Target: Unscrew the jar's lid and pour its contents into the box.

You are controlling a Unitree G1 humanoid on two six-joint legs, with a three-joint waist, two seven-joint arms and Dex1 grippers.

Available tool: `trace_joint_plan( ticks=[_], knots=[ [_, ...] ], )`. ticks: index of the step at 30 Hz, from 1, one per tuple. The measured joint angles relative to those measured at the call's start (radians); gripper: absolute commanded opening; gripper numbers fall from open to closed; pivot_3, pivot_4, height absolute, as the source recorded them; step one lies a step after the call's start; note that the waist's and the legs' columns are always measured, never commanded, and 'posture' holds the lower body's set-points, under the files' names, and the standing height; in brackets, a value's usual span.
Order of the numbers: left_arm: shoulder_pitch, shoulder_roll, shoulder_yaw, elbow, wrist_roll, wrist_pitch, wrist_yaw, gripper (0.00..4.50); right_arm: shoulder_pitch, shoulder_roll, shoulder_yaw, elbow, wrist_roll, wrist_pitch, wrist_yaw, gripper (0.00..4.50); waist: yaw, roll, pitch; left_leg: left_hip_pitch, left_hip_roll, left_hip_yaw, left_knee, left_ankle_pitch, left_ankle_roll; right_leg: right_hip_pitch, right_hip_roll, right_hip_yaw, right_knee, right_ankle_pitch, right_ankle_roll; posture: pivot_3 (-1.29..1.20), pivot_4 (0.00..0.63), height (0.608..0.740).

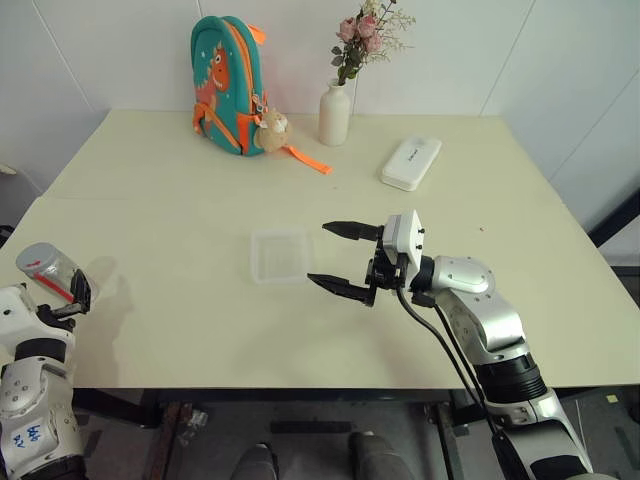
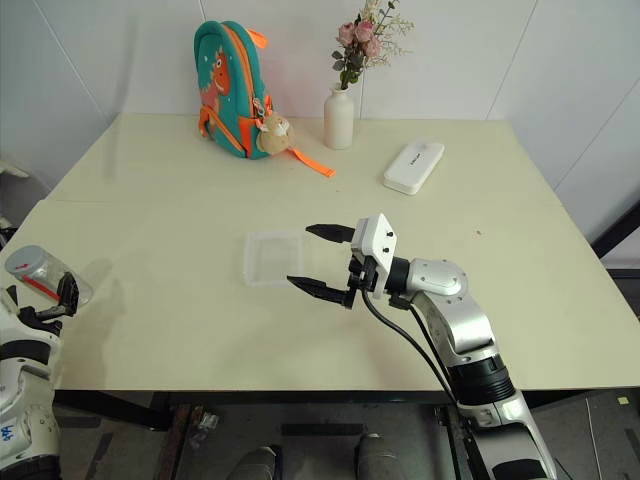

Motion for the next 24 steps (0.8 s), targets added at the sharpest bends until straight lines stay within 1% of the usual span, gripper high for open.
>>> trace_joint_plan(
  ticks=[3, 7, 9, 10, 11, 22, 24],
  knots=[
    [-0.044, 0.047, -0.016, 0.085, 0.009, -0.022, -0.025, 4.44, 0.009, -0.001, 0.000, -0.022, 0.000, 0.002, -0.015, 4.50, 0.002, 0.000, 0.000, 0.000, 0.000, 0.000, 0.000, 0.000, 0.000, 0.000, 0.000, 0.000, 0.000, 0.000, 0.000, 0.00, 0.150, 0.740],
    [-0.093, 0.074, -0.038, 0.166, 0.024, -0.052, -0.047, 4.44, 0.013, -0.002, -0.001, -0.036, 0.000, 0.004, -0.035, 4.50, 0.001, 0.000, 0.000, 0.000, 0.000, 0.000, -0.001, 0.000, 0.000, 0.000, 0.000, 0.000, 0.000, 0.000, 0.001, 0.00, 0.150, 0.740],
    [-0.104, 0.079, -0.046, 0.195, 0.029, -0.063, -0.052, 4.44, 0.018, -0.002, -0.001, -0.040, 0.000, 0.005, -0.042, 4.50, 0.001, 0.000, 0.000, 0.000, 0.000, 0.000, -0.002, 0.000, 0.000, -0.001, 0.000, -0.001, 0.000, 0.002, 0.004, 0.00, 0.150, 0.740],
    [-0.110, 0.088, -0.059, 0.215, 0.037, -0.068, -0.058, 4.44, 0.022, -0.002, -0.001, -0.045, 0.000, 0.006, -0.050, 4.50, 0.002, 0.000, 0.000, 0.000, 0.000, 0.000, -0.003, 0.000, 0.000, -0.001, 0.000, -0.001, 0.000, 0.005, 0.010, 0.00, 0.150, 0.740],
    [-0.113, 0.092, -0.063, 0.228, 0.040, -0.071, -0.060, 4.44, 0.025, -0.002, -0.001, -0.048, 0.000, 0.007, -0.052, 4.50, 0.002, 0.000, 0.000, 0.000, 0.000, 0.000, -0.003, 0.000, 0.000, -0.001, 0.000, -0.001, 0.000, 0.006, 0.012, 0.00, 0.150, 0.740],
    [-0.127, 0.115, -0.086, 0.272, 0.048, -0.104, -0.070, 4.44, 0.033, -0.005, -0.001, -0.057, -0.005, 0.019, -0.078, 4.50, 0.002, 0.000, 0.000, 0.000, 0.000, 0.000, -0.008, 0.000, -0.001, -0.003, 0.000, -0.002, 0.000, 0.007, 0.014, 0.00, 0.150, 0.740],
    [-0.128, 0.123, -0.089, 0.275, 0.049, -0.107, -0.074, 4.04, 0.034, -0.005, -0.001, -0.057, -0.008, 0.019, -0.082, 4.50, 0.002, 0.000, 0.000, 0.000, 0.000, 0.000, -0.009, 0.000, -0.001, -0.003, 0.000, -0.002, 0.000, 0.007, 0.014, 0.00, 0.150, 0.740]
  ],
)
